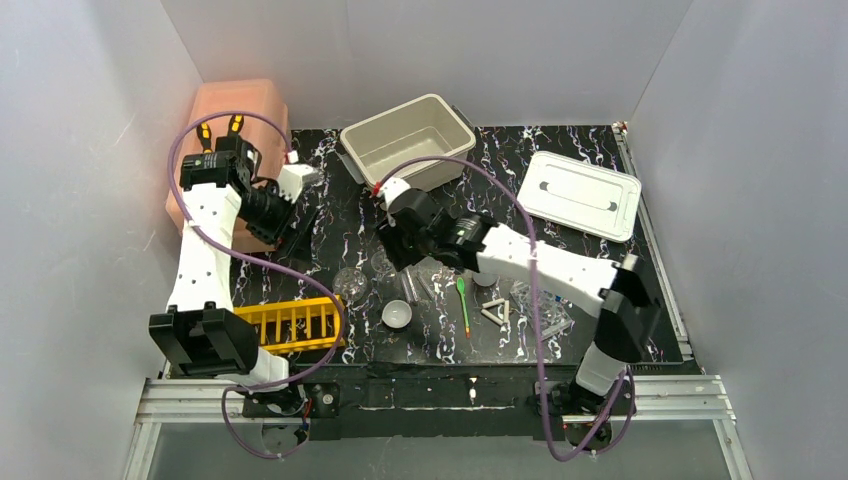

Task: Organize the chemistry lab equipment
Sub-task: Adjust the chemistry item at the center of the board.

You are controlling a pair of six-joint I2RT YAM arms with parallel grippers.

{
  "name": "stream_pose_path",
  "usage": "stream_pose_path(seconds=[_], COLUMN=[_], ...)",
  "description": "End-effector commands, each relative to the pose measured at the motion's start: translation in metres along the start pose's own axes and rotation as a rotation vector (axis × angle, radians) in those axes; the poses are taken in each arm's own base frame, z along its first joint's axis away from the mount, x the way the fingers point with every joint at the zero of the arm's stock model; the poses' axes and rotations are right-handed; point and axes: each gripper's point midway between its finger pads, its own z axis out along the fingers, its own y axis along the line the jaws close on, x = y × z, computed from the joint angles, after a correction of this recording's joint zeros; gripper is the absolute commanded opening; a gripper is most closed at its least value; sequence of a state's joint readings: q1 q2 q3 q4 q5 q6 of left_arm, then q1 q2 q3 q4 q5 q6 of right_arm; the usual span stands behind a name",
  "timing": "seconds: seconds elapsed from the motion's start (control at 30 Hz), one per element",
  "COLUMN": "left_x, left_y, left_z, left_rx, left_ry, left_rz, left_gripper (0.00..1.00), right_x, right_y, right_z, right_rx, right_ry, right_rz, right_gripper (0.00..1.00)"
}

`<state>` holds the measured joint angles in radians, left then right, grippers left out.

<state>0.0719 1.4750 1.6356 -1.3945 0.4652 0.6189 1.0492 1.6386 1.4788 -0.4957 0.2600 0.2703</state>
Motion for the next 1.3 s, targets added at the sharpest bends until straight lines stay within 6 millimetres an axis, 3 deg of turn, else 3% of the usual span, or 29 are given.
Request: stream_pose_path(seconds=[0.0,0.27,0.47,0.67,0.8,1.07,1.27], left_x=[0.059,0.107,0.121,0.117,0.123,0.128,0.121], left_y=[-0.018,-0.027,-0.014,-0.015,-0.014,-0.004,-0.002], left_z=[-0.015,0.004,0.024,0.036,0.046,0.068,0.079], left_rx=[0.081,0.163,0.112,0.134,0.147,0.141,0.135], left_ry=[0.157,0.247,0.259,0.217,0.221,0.221,0.171], left_rz=[0.175,0.257,0.294,0.276,0.282,0.266,0.247], left_gripper=[0.98,0.98,0.96,0.93,0.89,0.76,0.61], right_x=[-0.011,-0.012,-0.005,0.006,0.022,0.038,0.047], right_y=[0.027,0.070,0.060,0.067,0.062,0.042,0.020], right_z=[0.027,0.071,0.098,0.114,0.122,0.114,0.093], right_rx=[-0.131,-0.232,-0.138,-0.159,-0.128,-0.052,0.024], right_ry=[-0.016,0.005,0.012,0.045,0.093,0.119,0.131], right_rz=[-0.093,-0.122,-0.138,-0.130,-0.133,-0.146,-0.176], right_gripper=[0.58,0.59,0.54,0.52,0.44,0.22,0.18])
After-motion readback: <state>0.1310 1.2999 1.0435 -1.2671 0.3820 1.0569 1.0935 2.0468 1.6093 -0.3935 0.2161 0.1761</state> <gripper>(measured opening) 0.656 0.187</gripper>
